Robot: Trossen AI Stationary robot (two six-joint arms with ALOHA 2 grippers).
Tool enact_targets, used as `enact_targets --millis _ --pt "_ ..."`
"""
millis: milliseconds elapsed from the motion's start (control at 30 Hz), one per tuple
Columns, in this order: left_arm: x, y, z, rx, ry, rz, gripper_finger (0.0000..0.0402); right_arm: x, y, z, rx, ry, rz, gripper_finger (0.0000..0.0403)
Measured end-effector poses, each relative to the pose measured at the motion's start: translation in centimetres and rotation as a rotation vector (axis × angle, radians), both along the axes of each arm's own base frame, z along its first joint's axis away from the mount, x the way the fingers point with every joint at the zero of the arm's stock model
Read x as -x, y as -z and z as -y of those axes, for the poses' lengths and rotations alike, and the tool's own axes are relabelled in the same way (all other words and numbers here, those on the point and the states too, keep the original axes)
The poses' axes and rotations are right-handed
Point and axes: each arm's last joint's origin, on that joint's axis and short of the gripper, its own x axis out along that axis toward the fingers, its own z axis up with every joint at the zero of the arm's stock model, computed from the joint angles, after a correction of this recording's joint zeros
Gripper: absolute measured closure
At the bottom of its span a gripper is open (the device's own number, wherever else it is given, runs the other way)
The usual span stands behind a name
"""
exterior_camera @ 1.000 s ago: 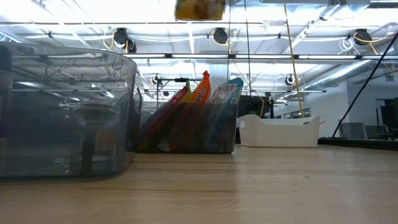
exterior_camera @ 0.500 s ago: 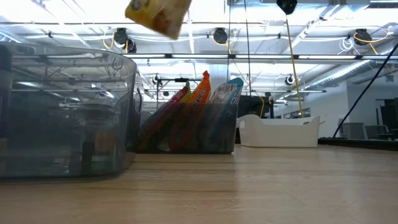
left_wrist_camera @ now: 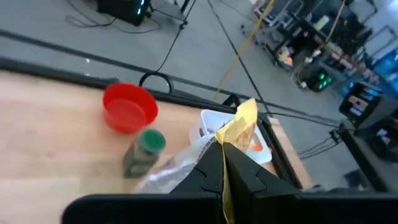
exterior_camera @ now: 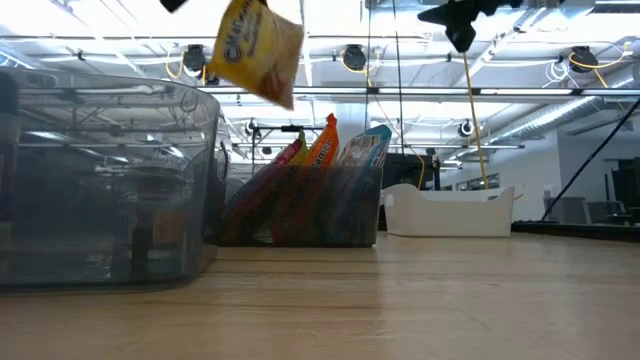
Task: Pick & Place Food Item
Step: Put the yellow noodle pack into the top black bin
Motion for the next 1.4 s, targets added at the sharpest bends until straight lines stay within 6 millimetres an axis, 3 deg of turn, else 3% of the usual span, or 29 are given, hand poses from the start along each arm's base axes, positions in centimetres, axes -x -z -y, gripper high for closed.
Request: enact_targets --millis 133,233,467,633,833,1067,1233,1400 --pt "-2.2 2.4 0.3 0.042 -0.027 0.010 0.0401 0.1 1.4 -0.3 0.002 -0.028 0.091 0.0243" --pt "-3.9 3.1 0.5 0.035 0.052 -0.050 0.0401 -0.1 2.0 -0.7 0.012 -0.067 0.125 0.0248" --pt "-6.5 0.3 0.4 -0.104 0.360 -0.022 0.0401 -1.3 2.8 -0.7 0.045 -0.134 0.102 0.0252" --pt "-6.8 -1.7 0.0 -0.188 0.394 0.061 0.0401 -2.5 2.9 -0.4 0.044 -0.132 0.131 0.0252" --pt "-7.2 -2.0 -0.6 -0.202 0.424 0.087 0.0401 -3.8 1.9 -0.2 0.010 -0.162 0.275 0.0252" --pt "-7.2 -2.1 -0.9 -0.212 0.432 0.090 0.0401 -4.5 2.3 -0.1 -0.034 -0.182 0.269 0.0258" --pt "-7.2 -2.1 -0.9 -0.216 0.435 0.086 0.0401 -4.6 2.3 -0.1 -0.021 -0.183 0.277 0.0303" --pt "-7.3 -2.1 -1.0 -0.210 0.457 0.087 0.0400 -4.6 2.2 -0.1 -0.012 -0.185 0.282 0.0388"
